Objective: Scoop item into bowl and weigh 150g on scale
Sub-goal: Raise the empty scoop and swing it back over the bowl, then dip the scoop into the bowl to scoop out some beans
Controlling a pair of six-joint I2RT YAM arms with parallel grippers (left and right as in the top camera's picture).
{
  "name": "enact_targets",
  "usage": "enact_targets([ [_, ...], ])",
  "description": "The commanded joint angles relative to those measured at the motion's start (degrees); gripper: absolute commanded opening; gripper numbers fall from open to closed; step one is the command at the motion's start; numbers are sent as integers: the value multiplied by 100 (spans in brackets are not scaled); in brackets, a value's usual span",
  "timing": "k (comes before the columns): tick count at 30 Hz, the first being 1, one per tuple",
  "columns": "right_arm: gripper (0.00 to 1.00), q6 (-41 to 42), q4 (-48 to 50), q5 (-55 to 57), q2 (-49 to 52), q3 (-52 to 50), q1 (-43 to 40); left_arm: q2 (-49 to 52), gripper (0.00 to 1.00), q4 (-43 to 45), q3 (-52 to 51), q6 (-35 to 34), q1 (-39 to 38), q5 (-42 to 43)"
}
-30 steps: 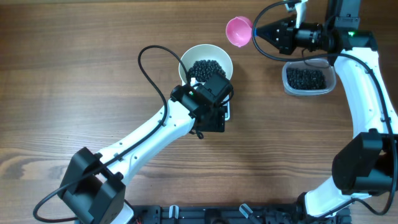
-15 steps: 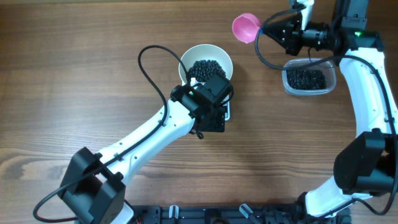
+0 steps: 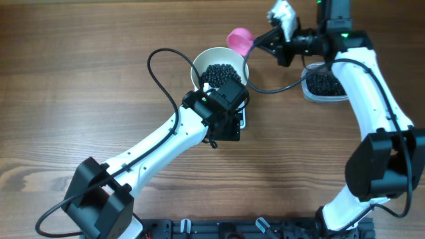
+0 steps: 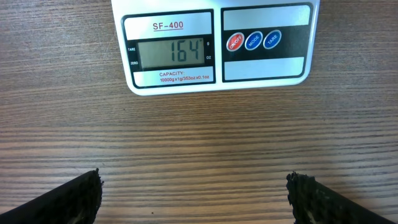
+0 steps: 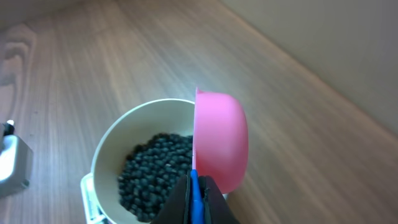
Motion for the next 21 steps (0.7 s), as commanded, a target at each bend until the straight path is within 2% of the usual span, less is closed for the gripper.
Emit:
enact_targets([
  [1, 4, 267, 9, -20, 120, 61, 302, 44, 100, -2, -35, -55, -42, -116],
  [4, 4, 380, -26, 673, 125, 50, 579, 44, 100, -2, -35, -52, -42, -116],
  [11, 4, 363, -20, 1150, 627, 50, 813, 44, 100, -2, -35, -55, -42, -116],
  [18, 4, 48, -28, 1248, 841, 11, 813, 44, 100, -2, -35, -55, -42, -116],
  [21, 4, -238, 55, 1676, 841, -4, 813, 44, 100, -2, -35, -55, -42, -116],
])
